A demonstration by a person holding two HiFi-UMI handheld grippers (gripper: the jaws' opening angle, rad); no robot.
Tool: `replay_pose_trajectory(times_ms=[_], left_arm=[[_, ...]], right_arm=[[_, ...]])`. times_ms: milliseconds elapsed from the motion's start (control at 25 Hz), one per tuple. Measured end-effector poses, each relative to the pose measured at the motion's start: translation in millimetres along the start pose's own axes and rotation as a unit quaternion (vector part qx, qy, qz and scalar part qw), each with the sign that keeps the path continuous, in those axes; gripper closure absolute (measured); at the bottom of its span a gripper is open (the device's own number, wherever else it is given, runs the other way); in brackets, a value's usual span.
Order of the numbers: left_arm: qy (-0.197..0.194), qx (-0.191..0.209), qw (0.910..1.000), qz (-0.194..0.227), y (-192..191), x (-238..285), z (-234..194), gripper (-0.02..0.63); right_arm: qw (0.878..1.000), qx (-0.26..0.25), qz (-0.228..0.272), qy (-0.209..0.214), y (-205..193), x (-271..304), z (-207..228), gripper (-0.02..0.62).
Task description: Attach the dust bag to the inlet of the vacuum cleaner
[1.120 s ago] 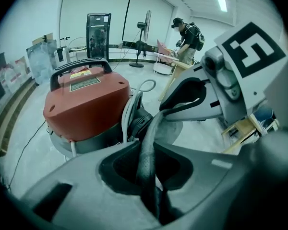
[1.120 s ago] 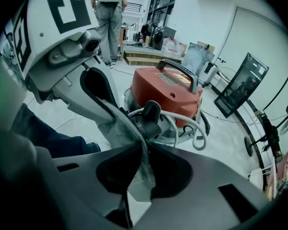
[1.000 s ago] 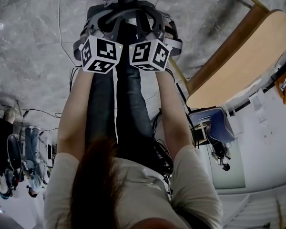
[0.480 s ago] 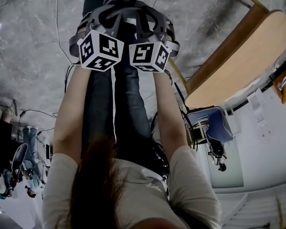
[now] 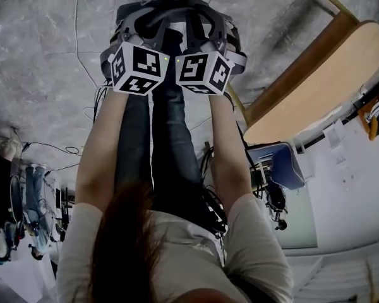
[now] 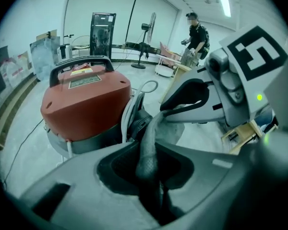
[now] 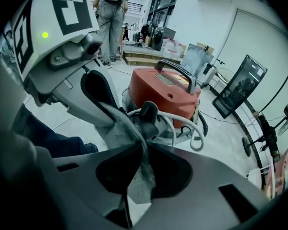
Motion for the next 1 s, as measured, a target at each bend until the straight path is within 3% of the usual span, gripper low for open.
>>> replay_pose_trajectory(times_ms=[200, 320, 400, 760, 1000], left_arm=[[-0.026, 0.067, 0.9971, -0.026, 11.0, 5.6, -0.5, 0.522], [-0.044, 0.143, 0.9879, -0.04, 20.0, 9.3, 1.4, 0.503], [-0.051, 0.158, 0.9852, -0.042, 23.9, 10.6, 0.2, 0.5], [-0.043, 0.019, 0.9989, -0.007, 10.1, 7.3, -6.2, 0.518], [-0.055, 0.011, 0.9984, 0.0, 4.7, 9.0, -8.2, 0.522]], right_arm=[[0.997, 0.073, 0.015, -0.029, -12.4, -4.0, -2.5, 0.535], [0.993, 0.11, 0.025, -0.036, -19.7, -6.4, -2.6, 0.534], [0.992, 0.119, 0.027, -0.035, -19.3, -5.6, -0.6, 0.533], [0.996, 0.091, 0.003, -0.002, -5.1, 3.4, 6.6, 0.526], [0.996, 0.093, -0.004, 0.005, -2.3, 6.8, 6.1, 0.528]])
Point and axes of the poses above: the fingertips, and each gripper's own axes: x forward along the fingers, z to its right, y out of its top, the point moved 6 cm from there along -x, backward along the fingers, and after that the axes turned 6 degrees about x, right-handed, at the moved point
